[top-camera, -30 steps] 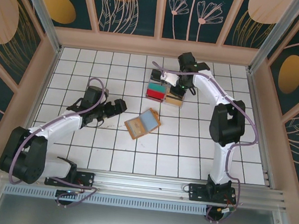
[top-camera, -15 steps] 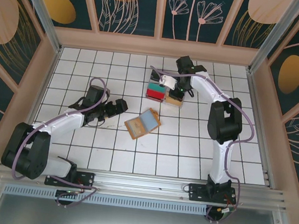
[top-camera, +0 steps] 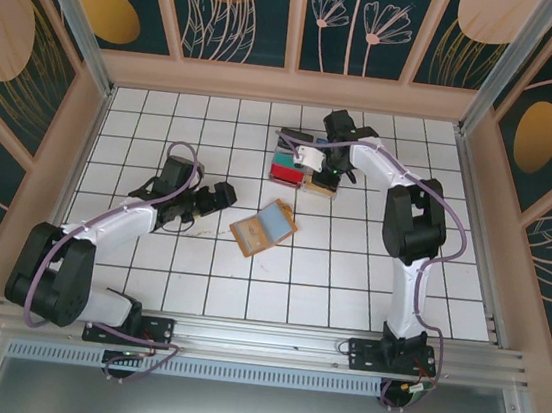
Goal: Take the credit cards out of the card holder
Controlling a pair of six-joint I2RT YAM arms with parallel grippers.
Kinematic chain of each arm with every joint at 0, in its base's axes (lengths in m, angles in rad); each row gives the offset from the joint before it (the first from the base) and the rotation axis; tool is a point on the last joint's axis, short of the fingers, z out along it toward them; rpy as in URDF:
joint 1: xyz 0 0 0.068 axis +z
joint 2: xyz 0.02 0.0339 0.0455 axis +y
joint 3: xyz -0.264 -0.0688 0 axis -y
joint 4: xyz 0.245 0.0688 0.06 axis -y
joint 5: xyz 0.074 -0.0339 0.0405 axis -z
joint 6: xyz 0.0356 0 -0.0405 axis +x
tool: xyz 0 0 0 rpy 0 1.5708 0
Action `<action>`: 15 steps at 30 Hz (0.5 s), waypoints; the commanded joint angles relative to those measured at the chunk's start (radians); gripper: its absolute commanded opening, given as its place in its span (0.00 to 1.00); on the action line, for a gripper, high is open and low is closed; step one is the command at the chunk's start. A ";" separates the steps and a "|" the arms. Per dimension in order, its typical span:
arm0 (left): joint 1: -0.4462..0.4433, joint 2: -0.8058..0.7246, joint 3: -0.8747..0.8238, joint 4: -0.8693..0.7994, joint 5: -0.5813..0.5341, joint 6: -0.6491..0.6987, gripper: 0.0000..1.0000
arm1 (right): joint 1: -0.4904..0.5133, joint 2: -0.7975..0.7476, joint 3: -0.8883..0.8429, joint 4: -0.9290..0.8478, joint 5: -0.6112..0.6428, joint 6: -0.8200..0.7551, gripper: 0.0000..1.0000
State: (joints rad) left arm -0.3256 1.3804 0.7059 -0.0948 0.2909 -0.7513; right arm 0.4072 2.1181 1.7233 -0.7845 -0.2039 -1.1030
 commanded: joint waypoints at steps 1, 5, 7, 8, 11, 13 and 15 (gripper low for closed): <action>0.005 0.006 0.022 -0.030 0.005 0.021 0.99 | -0.005 -0.009 -0.017 0.021 -0.023 -0.038 0.07; 0.004 0.003 0.004 -0.008 0.022 0.005 0.99 | -0.010 -0.008 -0.014 0.043 -0.020 -0.021 0.12; 0.004 0.001 -0.001 -0.006 0.025 0.002 0.99 | -0.009 -0.012 -0.012 0.050 -0.026 -0.013 0.16; 0.003 -0.001 0.000 -0.007 0.025 0.003 0.99 | -0.009 -0.016 -0.009 0.052 -0.030 -0.012 0.19; 0.004 -0.009 -0.004 -0.010 0.025 0.004 0.99 | -0.009 -0.025 -0.006 0.070 -0.028 0.009 0.32; 0.004 -0.013 -0.006 -0.011 0.028 0.003 0.99 | -0.009 -0.029 -0.003 0.068 -0.026 0.012 0.32; 0.004 -0.017 -0.010 -0.010 0.030 0.002 0.99 | -0.011 -0.046 0.001 0.067 -0.038 0.021 0.31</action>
State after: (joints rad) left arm -0.3256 1.3800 0.7063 -0.0948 0.3069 -0.7517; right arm 0.4042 2.1174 1.7172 -0.7269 -0.2104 -1.0924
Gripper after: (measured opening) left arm 0.986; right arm 0.313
